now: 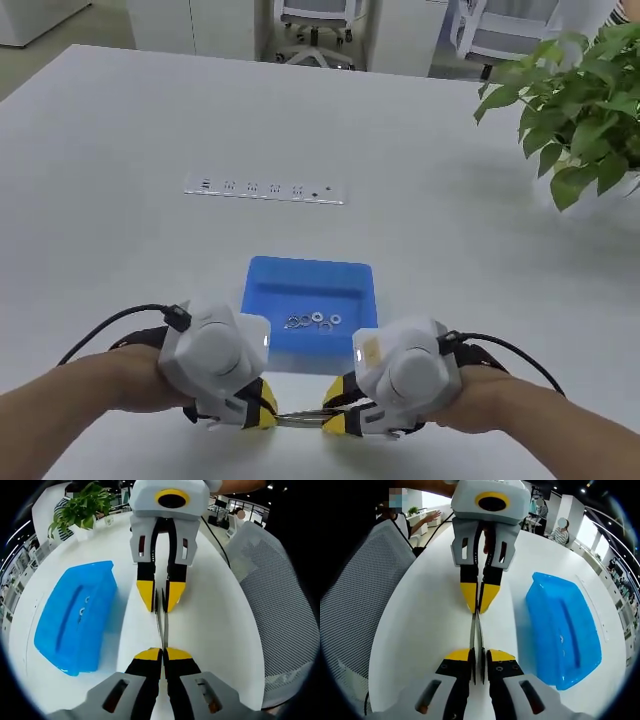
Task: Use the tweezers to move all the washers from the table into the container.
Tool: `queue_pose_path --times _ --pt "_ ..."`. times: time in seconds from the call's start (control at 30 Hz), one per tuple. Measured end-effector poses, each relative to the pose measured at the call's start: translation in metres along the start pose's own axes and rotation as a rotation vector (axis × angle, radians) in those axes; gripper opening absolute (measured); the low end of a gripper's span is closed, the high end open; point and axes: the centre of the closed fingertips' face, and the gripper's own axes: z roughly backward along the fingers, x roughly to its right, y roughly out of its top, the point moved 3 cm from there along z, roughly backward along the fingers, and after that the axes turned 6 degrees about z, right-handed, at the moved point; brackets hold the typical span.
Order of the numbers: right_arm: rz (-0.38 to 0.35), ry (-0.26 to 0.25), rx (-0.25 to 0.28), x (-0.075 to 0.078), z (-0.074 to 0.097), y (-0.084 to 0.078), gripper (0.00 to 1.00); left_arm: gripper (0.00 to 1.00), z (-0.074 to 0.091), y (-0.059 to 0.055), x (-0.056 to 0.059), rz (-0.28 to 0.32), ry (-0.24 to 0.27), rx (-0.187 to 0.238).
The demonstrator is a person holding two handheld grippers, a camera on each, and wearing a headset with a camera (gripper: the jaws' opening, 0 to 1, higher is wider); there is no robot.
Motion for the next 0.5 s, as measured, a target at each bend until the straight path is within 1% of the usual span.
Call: queue_pose_path --times 0.17,0.27,0.4,0.5 --pt "-0.003 -0.004 -0.003 0.0006 0.0000 -0.0008 0.14 0.06 0.0001 0.0004 0.0006 -0.005 -0.001 -0.010" --pt "-0.007 -0.010 0.002 0.0008 0.0017 0.0010 0.16 0.07 0.0020 0.0003 -0.0002 -0.001 0.009 -0.012" --pt "-0.018 -0.027 0.017 0.0042 0.0064 0.0043 0.19 0.11 0.0051 -0.0006 -0.0010 0.006 0.019 -0.008" --pt "-0.015 -0.038 0.017 0.0062 0.0093 0.0058 0.21 0.16 0.0096 -0.0015 -0.0020 0.016 0.030 -0.006"
